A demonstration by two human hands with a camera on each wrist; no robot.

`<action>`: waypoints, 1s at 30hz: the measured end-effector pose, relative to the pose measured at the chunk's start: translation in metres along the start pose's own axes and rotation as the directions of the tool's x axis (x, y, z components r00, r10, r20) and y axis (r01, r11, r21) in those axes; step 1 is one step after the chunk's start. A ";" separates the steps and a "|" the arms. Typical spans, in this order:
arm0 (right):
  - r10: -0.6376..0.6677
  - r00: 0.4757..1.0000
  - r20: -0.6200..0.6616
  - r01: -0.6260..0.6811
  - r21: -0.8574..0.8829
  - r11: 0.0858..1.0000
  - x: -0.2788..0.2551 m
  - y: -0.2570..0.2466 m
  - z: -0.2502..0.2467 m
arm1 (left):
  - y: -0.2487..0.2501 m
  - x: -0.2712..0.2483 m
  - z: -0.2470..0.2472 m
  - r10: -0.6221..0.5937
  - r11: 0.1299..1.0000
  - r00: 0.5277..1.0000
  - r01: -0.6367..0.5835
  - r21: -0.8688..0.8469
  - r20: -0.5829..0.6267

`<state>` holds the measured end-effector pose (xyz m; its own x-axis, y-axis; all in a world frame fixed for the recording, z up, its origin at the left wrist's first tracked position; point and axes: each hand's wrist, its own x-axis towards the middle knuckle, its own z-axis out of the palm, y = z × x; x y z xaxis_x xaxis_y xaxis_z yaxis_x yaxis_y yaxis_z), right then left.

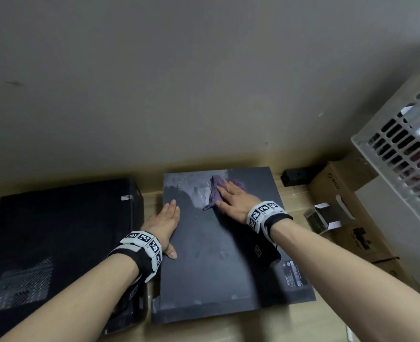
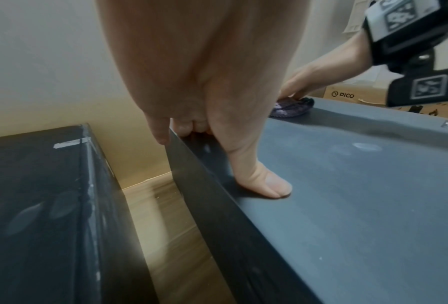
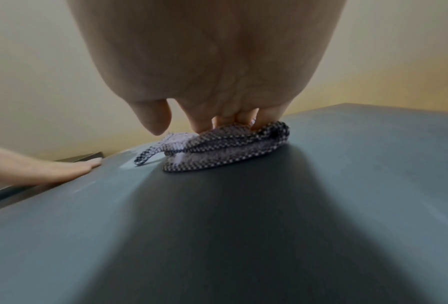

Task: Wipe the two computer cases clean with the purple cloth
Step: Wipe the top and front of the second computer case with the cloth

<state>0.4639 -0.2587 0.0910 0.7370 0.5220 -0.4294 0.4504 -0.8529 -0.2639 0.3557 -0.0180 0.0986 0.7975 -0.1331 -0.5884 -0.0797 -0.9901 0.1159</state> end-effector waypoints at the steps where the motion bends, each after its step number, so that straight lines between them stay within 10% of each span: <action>1: 0.012 1.000 0.002 -0.012 -0.003 1.000 0.010 0.003 -0.004 | -0.001 0.000 0.000 0.000 1.000 1.000 0.000 -0.003 -0.001; 11: 0.074 0.997 -0.023 -0.073 0.019 0.997 0.056 0.014 -0.023 | -0.001 -0.002 0.000 0.010 1.000 1.000 -0.010 -0.010 -0.010; 30: -0.013 0.999 -0.044 0.013 0.007 1.000 -0.073 -0.067 0.053 | 0.015 -0.014 -0.013 -0.061 0.998 0.998 0.060 0.037 0.025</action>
<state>0.3531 -0.2393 0.0940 0.7527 0.5324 -0.3873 0.4566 -0.8459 -0.2755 0.3509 -0.0307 0.1187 0.7856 -0.0739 -0.6143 -0.0539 -0.9972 0.0510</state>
